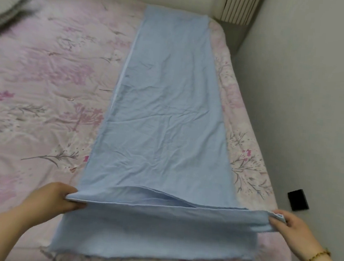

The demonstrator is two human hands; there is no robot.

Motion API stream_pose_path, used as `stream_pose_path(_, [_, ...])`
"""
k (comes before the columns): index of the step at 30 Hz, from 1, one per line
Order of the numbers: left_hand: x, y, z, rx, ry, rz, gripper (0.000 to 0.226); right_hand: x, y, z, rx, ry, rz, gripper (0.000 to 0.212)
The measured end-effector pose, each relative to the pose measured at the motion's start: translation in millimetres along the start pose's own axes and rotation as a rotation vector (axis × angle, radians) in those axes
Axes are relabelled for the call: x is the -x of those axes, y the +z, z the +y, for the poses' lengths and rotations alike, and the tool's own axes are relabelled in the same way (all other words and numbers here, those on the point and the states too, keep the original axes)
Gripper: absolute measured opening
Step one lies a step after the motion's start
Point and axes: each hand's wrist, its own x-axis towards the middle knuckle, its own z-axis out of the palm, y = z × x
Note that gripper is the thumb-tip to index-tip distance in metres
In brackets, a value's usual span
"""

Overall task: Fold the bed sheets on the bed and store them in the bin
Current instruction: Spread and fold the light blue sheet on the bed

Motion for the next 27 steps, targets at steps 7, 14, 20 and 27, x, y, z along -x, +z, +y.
stream_pose_path(7, [134, 12, -5, 0.091, 0.098, 0.252, 0.022, 84, -30, 32, -0.385, -0.096, 0.007, 0.017])
stream_pose_path(14, [267, 108, -71, -0.116, 0.314, 0.329, 0.027, 198, -53, 144, -0.251, -0.119, -0.003, 0.030])
stream_pose_path(20, [325, 129, -29, -0.492, 0.216, 0.212, 0.011, 246, -36, 200, -0.041, -0.019, 0.045, 0.015])
stream_pose_path(27, [348, 111, -40, -0.475, 0.409, 0.730, 0.026, 276, -43, 157, 0.061, -0.239, 0.371, 0.021])
